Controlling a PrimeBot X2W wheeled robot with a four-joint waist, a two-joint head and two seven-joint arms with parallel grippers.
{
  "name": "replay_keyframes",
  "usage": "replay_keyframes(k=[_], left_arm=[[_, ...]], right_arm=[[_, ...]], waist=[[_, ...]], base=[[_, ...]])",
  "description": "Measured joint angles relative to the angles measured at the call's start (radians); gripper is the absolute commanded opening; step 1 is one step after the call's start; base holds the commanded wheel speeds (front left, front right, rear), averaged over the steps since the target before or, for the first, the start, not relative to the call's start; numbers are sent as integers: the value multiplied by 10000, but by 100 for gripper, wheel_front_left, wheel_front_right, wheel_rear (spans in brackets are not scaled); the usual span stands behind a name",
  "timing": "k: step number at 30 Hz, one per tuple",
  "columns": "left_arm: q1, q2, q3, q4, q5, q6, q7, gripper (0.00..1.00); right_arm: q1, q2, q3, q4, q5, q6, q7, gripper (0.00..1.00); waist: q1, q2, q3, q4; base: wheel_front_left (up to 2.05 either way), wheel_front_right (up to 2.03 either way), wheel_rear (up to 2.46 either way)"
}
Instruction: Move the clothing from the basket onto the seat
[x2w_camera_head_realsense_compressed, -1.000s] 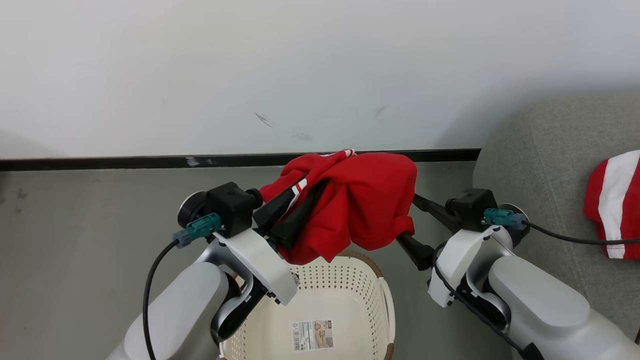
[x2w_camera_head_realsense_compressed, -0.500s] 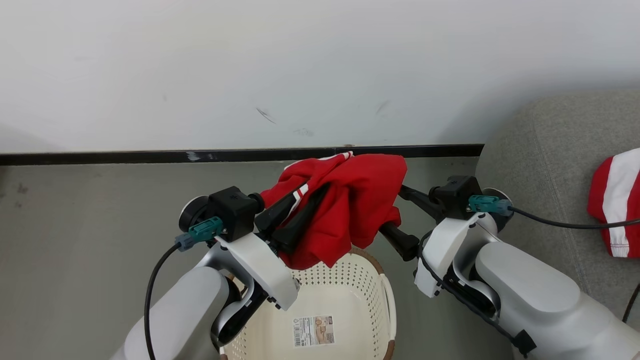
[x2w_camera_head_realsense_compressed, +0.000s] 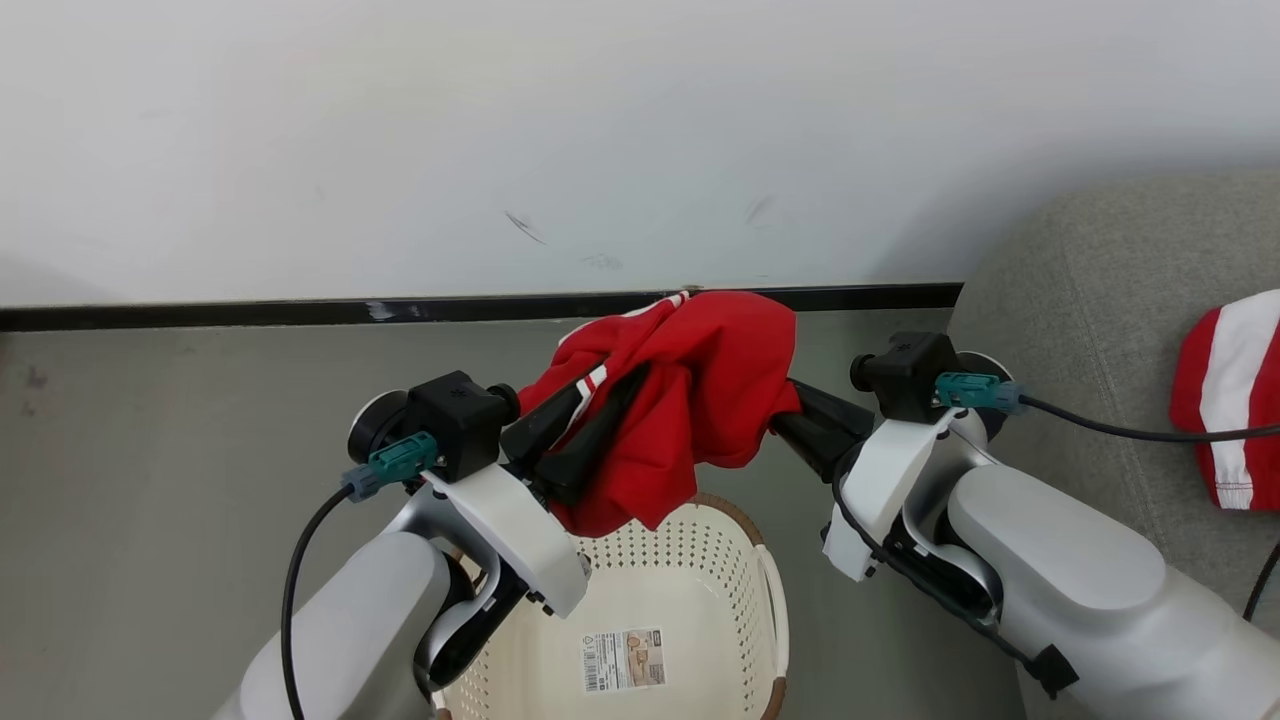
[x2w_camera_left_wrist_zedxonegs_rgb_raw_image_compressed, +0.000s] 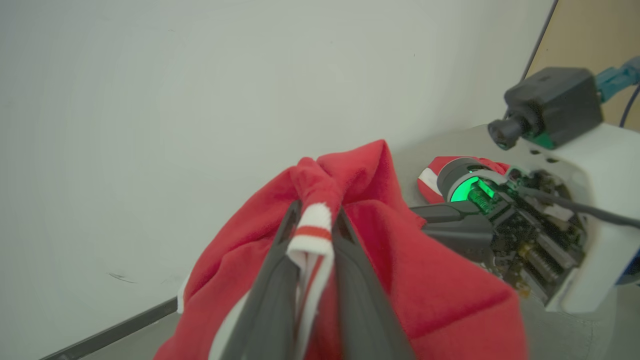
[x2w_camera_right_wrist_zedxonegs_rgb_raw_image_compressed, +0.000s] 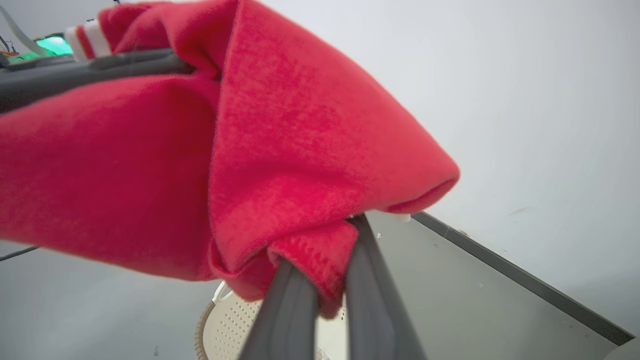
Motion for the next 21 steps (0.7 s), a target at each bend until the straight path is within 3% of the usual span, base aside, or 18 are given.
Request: replay_keyframes(k=[17,18,19,20,21], left_arm=[[43,173,79,44,0,98,0,0],[44,173,69,44,0,98,0,14],[44,171,58,44,0,98,0,39],[46,169,38,44,0,96,0,55],[47,163,21,42,0,96,0,89]], right_arm=[[385,-548,-1590,-648,182,0,-4,0],[453,-573,-1682,-688,182,0,-4,0],[502,-602,-1779,-725,182,0,-4,0],[529,-635,-1870,-763,182,0,-4,0],[565,-677,-1967,-832,180,0,-4,0]], waist=[[0,0,-88,-353],[0,0,-95,-378],[0,0,-101,-402],[0,0,-107,-425],[0,0,-114,-449]], base=[[0,0,0],[0,0,0],[0,0,0],[0,0,0],[0,0,0]])
